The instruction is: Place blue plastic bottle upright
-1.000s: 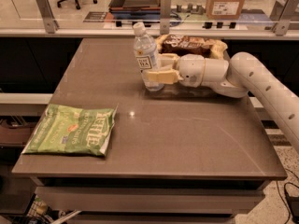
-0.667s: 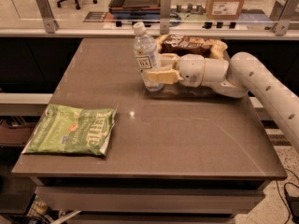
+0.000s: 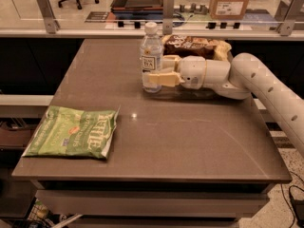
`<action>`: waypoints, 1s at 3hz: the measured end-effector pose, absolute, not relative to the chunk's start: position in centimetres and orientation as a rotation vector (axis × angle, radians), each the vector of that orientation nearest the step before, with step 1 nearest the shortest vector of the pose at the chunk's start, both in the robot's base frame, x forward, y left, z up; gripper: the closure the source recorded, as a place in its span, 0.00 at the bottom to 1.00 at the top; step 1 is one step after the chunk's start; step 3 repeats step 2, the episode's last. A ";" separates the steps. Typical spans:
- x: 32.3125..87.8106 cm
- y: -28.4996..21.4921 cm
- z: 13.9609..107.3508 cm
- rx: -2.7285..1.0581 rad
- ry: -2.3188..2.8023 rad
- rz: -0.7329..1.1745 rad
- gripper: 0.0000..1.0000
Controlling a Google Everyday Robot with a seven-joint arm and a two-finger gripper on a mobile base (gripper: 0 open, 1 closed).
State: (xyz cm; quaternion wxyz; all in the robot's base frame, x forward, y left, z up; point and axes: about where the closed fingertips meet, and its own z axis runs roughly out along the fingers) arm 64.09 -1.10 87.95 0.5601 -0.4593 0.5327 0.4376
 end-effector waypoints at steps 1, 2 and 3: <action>64.0 -0.8 88.0 -1.086 1.253 1.035 0.00; 64.0 -0.8 88.0 -1.086 1.253 1.035 0.00; 64.0 -0.8 88.0 -1.086 1.253 1.035 0.00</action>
Offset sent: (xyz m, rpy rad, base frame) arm -0.0005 0.0025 0.0004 0.0005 -0.0003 0.0042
